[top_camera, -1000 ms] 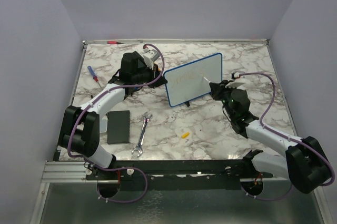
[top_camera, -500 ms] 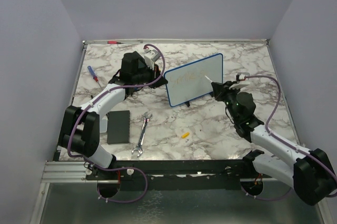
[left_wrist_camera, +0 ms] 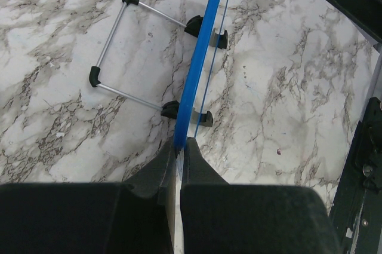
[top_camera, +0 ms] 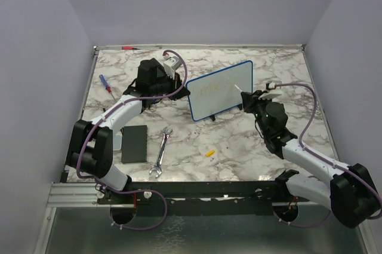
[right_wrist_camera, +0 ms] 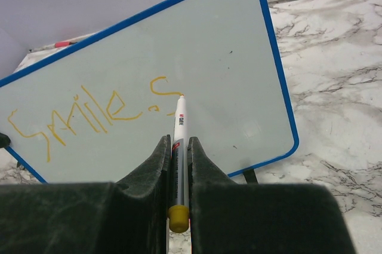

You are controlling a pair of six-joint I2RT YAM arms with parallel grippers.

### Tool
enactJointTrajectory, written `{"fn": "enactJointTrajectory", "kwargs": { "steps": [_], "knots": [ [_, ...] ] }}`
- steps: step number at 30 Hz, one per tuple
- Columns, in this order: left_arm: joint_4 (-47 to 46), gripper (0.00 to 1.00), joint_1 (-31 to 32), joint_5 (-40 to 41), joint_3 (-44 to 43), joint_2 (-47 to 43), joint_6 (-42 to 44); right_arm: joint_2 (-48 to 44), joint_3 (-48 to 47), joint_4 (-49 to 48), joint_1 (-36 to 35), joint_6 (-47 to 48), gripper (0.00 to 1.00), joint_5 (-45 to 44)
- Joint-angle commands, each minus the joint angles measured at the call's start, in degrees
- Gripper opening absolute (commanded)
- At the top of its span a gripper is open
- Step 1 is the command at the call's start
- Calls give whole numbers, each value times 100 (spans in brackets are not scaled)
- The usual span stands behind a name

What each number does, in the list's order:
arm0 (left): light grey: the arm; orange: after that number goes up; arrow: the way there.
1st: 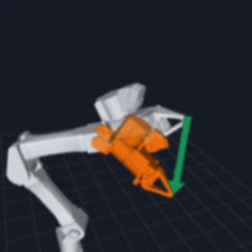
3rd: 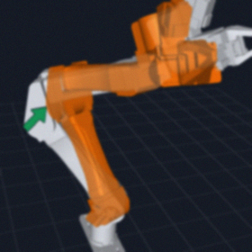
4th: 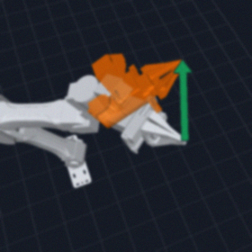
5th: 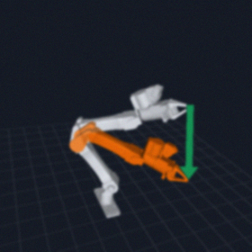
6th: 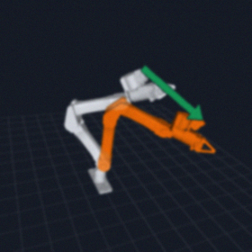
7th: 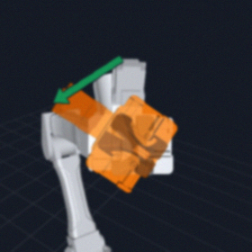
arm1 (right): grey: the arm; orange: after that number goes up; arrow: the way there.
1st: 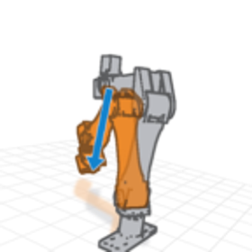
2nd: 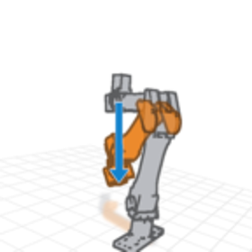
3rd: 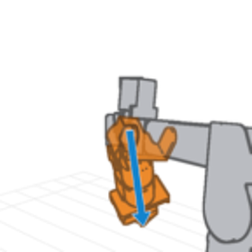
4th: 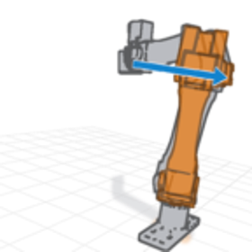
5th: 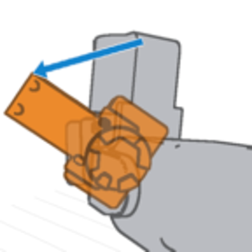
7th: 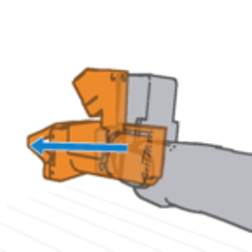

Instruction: Write a sentence on the whiteboard

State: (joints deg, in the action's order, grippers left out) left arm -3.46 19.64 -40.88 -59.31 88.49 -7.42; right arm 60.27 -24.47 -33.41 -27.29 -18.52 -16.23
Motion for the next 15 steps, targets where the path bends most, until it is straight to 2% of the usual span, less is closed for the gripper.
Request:
{"fn": "enactJointTrajectory", "kwargs": {
  "steps": [1, 15],
  "knots": [
    [74, 0, 66, 1, 60, -106, 60, 163, -212, -154, 15, 104, 1, 44],
    [83, 0, 68, 1, 60, -107, 66, 455, -328, -348, 15, 138, 1, 107]
  ]
}}
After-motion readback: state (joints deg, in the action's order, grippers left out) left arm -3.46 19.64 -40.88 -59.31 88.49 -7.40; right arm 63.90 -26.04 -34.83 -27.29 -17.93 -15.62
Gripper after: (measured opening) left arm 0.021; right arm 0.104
